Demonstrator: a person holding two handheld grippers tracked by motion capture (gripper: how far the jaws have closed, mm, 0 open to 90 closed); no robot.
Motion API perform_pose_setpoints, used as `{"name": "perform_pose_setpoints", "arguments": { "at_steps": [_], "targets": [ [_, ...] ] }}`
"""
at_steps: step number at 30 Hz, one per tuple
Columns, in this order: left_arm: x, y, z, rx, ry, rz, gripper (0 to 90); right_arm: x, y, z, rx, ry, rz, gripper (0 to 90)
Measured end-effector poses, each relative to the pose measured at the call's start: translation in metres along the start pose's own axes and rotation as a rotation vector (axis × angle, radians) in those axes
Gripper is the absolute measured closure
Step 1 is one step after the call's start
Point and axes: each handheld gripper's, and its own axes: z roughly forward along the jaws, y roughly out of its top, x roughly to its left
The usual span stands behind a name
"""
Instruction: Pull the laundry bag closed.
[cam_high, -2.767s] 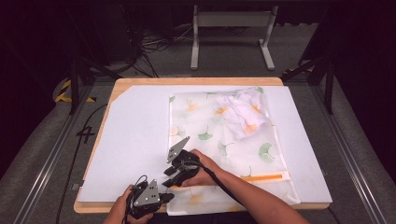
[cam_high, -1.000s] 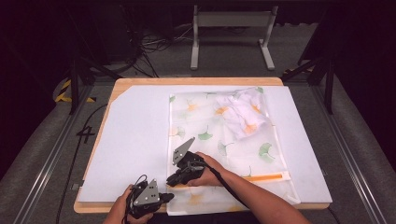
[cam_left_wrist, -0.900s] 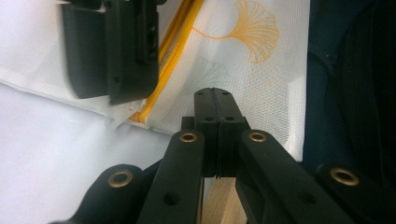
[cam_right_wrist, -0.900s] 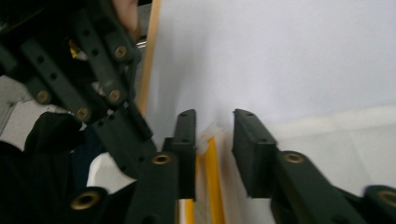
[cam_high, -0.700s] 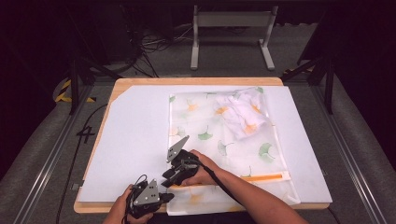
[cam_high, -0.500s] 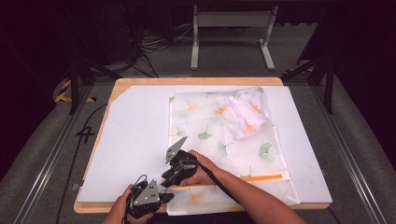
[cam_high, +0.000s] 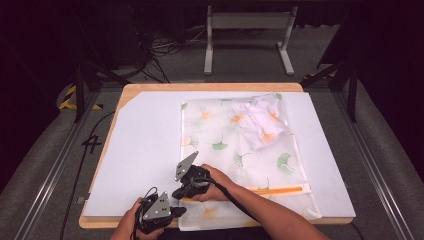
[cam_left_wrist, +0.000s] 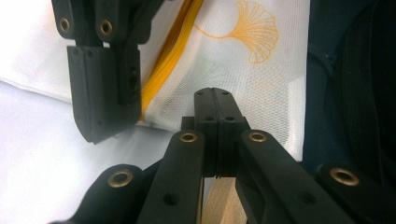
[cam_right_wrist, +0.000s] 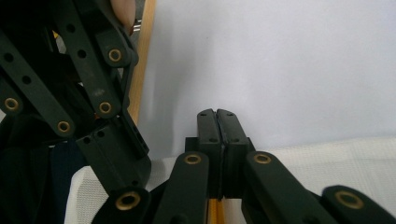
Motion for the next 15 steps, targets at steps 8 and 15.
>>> {"name": "perform_pose_setpoints", "arguments": {
  "at_steps": [8,15],
  "targets": [
    [0.0002,0.0000,-0.0001,0.001,-0.001,0.000,90.0,-0.0026,-0.0073,-0.0060,-0.065,0.025,0.046,90.0],
    [-0.0008,0.0007,-0.0003,0.008,0.006,0.009,90.0,0.0015,-0.0093,-0.0098,-0.097,0.015,0.043,90.0]
  ]
}}
